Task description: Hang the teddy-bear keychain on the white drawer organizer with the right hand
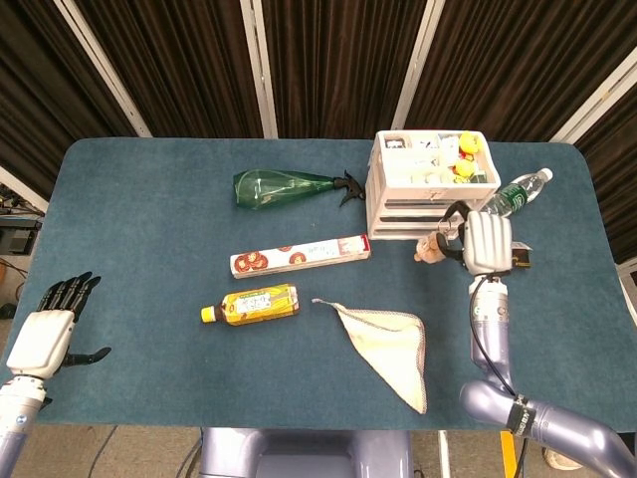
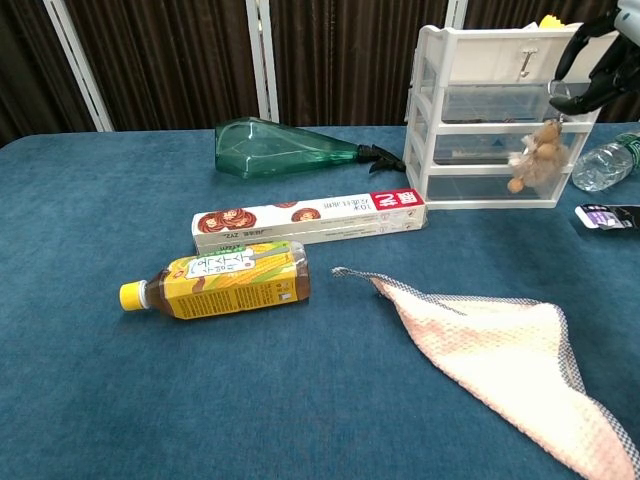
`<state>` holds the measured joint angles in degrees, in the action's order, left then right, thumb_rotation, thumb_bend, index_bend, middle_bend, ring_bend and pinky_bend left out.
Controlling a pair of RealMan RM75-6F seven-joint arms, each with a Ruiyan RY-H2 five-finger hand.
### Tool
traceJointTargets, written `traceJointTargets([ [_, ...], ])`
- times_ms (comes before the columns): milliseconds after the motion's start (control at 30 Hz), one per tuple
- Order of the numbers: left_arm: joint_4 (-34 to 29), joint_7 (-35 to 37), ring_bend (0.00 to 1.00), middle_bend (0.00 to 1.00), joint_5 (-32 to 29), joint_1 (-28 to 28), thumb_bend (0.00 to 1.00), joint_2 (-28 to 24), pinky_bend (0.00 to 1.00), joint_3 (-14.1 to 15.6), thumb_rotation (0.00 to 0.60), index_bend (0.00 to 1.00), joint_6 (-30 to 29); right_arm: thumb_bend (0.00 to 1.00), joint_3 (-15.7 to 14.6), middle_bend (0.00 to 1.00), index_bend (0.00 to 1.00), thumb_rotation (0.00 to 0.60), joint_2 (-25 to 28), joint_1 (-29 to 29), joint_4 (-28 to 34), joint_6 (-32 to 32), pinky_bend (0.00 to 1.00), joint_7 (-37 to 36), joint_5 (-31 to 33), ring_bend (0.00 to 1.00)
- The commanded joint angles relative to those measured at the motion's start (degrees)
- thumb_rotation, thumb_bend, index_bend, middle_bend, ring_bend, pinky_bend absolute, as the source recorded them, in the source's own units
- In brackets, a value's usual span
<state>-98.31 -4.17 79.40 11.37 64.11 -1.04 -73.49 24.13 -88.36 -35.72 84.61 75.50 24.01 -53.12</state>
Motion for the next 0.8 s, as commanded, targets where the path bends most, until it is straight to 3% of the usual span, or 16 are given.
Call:
traceJointTargets([
  [33, 0.02, 0.04, 0.00, 0.00, 0.09, -0.01, 0.09, 0.01, 0.00, 0.02, 0.600, 0.00, -0.03, 0.30, 0.98, 1.00, 0.54, 0.600, -0.31, -0.58, 0.06, 0.74, 0.84, 0.50, 0.39, 1.00],
  [800, -0.25, 0.32, 0.00, 0.00, -0.27, 0.11, 0.09, -0.18, 0.00, 0.09, 0.600, 0.00, 0.58, 0.30, 3.83, 1.00, 0.54, 0.600, -4.61, -5.21, -7.24, 0.31, 0.84, 2.83, 3.88, 1.00],
])
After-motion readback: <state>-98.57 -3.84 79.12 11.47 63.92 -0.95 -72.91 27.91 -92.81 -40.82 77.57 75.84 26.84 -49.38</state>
